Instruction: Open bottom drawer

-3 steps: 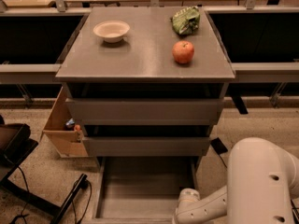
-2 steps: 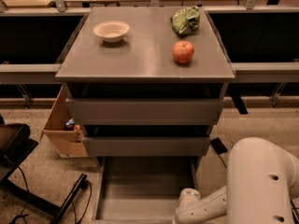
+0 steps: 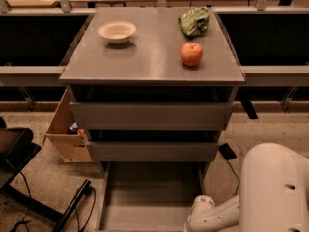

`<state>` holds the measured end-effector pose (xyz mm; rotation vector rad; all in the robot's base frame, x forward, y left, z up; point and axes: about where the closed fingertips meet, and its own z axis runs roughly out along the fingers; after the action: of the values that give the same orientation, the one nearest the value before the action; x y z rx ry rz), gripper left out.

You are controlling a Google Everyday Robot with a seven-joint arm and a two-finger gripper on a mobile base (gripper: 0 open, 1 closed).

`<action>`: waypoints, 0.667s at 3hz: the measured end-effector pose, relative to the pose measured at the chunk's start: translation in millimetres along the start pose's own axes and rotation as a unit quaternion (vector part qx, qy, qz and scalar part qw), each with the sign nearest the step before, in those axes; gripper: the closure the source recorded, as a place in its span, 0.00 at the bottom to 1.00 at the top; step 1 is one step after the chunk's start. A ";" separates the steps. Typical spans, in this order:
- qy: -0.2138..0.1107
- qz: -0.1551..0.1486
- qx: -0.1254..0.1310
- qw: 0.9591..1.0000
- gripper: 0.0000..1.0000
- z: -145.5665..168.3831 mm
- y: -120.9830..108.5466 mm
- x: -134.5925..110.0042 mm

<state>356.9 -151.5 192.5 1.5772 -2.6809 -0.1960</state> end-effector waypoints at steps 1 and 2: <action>0.001 0.006 -0.003 1.000 1.00 -2.1 -0.5 8.4; 0.002 0.010 -0.007 1.000 1.00 -2.5 0.9 12.9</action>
Offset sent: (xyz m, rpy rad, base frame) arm -0.4919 -0.1480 0.0554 0.1892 0.7972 -0.3389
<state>350.0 -162.6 194.5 1.5448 -2.6852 -0.2106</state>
